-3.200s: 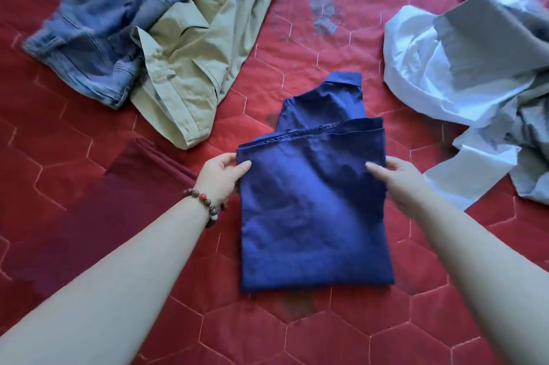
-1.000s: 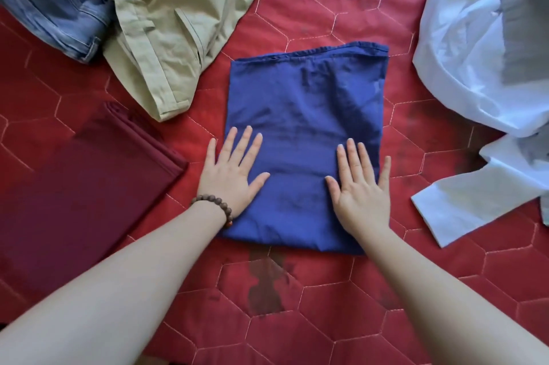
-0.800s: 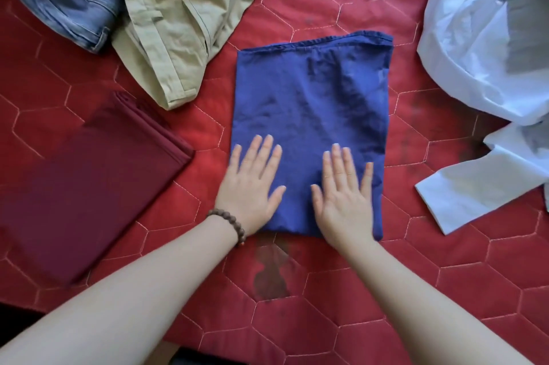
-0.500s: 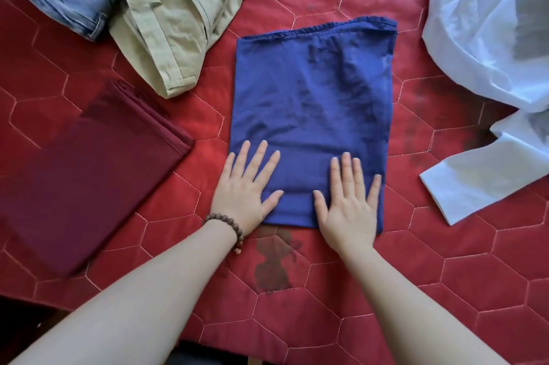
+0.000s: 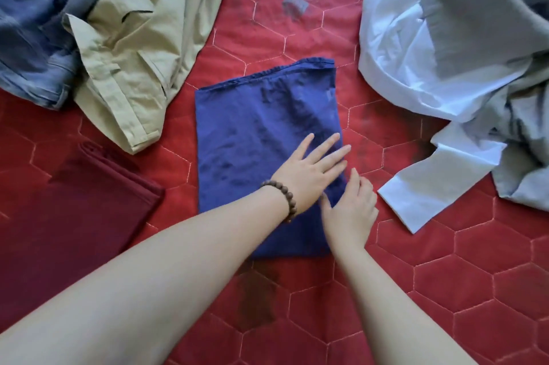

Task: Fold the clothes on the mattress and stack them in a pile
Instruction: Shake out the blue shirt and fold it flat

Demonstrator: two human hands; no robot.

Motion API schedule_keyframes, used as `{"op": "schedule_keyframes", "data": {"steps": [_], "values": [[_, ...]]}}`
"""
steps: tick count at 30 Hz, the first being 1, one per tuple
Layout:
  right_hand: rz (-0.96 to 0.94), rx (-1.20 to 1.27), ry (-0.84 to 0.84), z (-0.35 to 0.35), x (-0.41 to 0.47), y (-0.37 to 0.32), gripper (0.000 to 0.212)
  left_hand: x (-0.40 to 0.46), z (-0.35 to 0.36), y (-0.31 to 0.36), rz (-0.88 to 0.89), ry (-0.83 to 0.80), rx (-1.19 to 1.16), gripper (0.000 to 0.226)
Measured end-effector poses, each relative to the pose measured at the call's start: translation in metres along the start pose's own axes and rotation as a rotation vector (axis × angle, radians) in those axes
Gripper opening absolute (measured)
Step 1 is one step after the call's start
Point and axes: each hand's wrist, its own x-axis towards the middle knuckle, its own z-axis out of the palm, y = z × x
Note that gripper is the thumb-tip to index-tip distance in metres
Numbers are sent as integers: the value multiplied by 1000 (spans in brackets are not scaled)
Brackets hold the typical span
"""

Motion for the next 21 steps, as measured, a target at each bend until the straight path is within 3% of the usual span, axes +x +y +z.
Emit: {"op": "schedule_keyframes", "data": {"steps": [3,5,11,15,21], "values": [[157,23,-84,-1,16,-8,58,38,-9,-5,180,-126,35,47],[200,60,-137,-1,23,-11,45,51,-13,-14,223,-102,48,37],[60,108,-202,-6,28,-7,11,79,-23,-47,332,-183,240,16],[-17,172,-209,-18,40,5,17,90,-32,-80,306,-137,292,22],[-155,104,-165,-47,66,15,24,96,-51,-129,282,-222,246,37]]}}
